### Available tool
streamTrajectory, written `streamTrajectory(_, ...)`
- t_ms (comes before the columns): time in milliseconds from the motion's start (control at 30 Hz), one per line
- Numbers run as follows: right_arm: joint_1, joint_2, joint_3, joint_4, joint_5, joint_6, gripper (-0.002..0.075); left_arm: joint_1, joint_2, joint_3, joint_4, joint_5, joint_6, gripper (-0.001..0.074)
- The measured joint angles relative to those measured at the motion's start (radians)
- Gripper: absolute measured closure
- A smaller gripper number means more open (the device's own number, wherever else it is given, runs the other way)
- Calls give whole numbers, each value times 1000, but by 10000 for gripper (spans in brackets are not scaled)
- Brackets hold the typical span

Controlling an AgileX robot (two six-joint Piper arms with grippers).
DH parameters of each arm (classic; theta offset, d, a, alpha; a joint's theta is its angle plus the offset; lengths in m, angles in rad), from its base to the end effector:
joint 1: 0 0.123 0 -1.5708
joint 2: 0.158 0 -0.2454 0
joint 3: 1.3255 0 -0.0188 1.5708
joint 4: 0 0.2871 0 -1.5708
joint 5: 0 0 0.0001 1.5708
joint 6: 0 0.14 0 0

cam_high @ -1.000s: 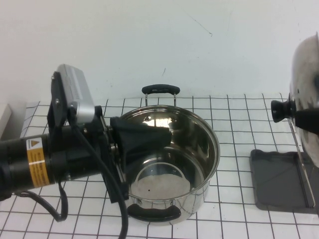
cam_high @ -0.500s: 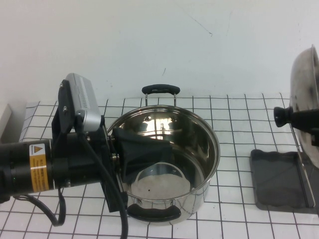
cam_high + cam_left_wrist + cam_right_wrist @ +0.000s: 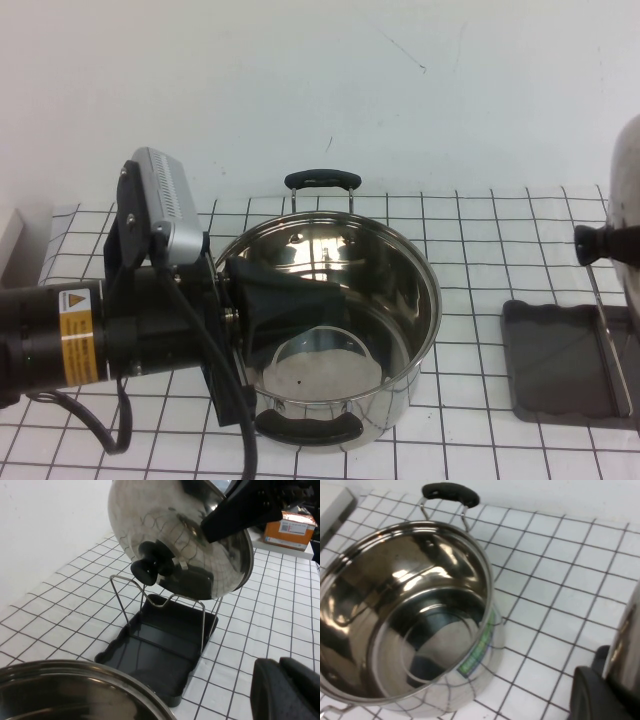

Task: Put pot lid on rack
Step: Place the pot lid on the pot rack

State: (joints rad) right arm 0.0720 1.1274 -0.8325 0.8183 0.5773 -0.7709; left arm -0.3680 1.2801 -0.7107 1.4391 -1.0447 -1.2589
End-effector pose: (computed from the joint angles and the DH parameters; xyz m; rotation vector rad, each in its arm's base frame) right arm 0.3148 0.0787 0.2424 -0.3512 2.1469 0.4667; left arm 0.2371 -0.2200 0.2312 1.0769 1.5038 -1.1519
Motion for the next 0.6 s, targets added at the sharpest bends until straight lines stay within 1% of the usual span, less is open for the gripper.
streamTrajectory(233, 0, 47, 0, 118, 25, -79, 701, 0, 0, 0, 0, 6, -6, 736)
streamTrajectory(433, 0, 82, 0, 143, 9, -101, 692, 0, 0, 0, 12, 6, -32, 736)
streamTrajectory(533, -5, 86, 0, 145, 2, -103, 645, 0, 0, 0, 30, 6, -35, 736)
streamTrajectory(600, -7, 86, 0, 145, 2, -105, 581, 0, 0, 0, 37, 6, -37, 736)
